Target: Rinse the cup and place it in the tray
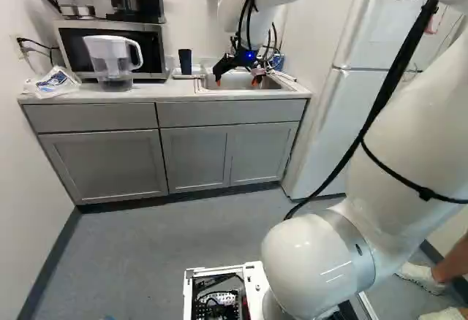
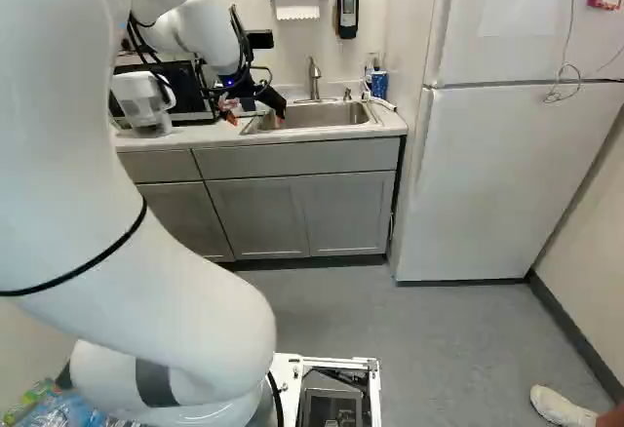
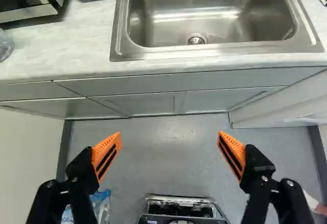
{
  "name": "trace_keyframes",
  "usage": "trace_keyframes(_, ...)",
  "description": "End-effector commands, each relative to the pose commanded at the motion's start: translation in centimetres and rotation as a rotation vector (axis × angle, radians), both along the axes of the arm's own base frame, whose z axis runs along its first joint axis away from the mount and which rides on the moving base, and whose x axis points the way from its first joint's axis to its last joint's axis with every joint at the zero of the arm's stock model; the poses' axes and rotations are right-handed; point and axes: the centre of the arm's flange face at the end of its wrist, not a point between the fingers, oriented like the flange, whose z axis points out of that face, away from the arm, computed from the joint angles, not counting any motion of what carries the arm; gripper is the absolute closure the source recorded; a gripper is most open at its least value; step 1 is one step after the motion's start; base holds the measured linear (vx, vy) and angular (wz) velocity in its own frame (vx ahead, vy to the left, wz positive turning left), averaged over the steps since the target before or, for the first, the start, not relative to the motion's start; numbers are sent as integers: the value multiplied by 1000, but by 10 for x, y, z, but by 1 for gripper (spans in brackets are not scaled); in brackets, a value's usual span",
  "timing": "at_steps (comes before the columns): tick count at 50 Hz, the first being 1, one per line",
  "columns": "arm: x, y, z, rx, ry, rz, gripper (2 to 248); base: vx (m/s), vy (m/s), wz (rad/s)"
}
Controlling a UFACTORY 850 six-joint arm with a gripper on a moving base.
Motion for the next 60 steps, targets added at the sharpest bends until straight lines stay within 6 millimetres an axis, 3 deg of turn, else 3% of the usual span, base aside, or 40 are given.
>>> trace_keyframes(30, -2, -2, -8, 3, -15, 2, 3, 0, 0, 0)
trace_keyframes(60, -10, -9, -38, 15, -73, 9, 3, 0, 0, 0)
